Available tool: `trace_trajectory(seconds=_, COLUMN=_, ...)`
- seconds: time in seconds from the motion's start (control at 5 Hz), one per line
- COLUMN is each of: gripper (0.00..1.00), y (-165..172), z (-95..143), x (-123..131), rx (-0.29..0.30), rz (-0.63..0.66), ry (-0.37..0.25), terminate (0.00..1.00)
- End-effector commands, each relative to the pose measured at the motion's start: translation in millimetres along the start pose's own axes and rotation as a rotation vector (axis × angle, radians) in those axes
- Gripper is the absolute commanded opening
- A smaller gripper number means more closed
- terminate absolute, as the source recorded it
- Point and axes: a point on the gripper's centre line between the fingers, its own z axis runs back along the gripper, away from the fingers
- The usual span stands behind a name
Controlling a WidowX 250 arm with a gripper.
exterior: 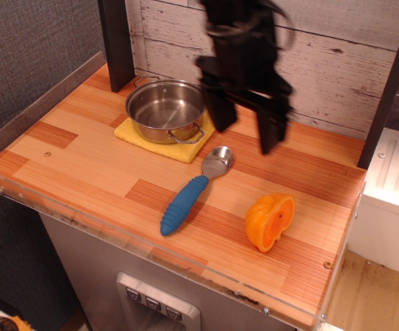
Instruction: Put the orange in the pot.
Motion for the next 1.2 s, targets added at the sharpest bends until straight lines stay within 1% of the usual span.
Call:
trace_trajectory(seconds=0.0, gripper=1.00, y=-18, z=-13, x=-11, rx=0.104, rz=0.010, ry=0.059, terminate=0.00)
trace_trajectory(seconds=0.2, gripper=1.00, y=-22, z=-24, x=-21, rx=0.153, rz=0.016, ry=0.093, terminate=0.00)
trace_trajectory(seconds=0.4, gripper=1.00, y=-24, z=-35, x=-27, rx=0.161, rz=0.019, ry=0.112, terminate=0.00)
trace_trajectory(seconds=0.6, gripper=1.00, y=-26, z=-50, x=-28, rx=0.136, rz=0.017, ry=0.134, terminate=0.00)
trace_trajectory(seconds=0.8, gripper=1.00, y=-24, z=-66, x=-26, rx=0.132, rz=0.015, ry=0.153, terminate=0.00)
trace_trajectory(seconds=1.0, gripper=1.00, y=-23, z=-70, x=-25, rx=0.126, rz=0.026, ry=0.133, terminate=0.00)
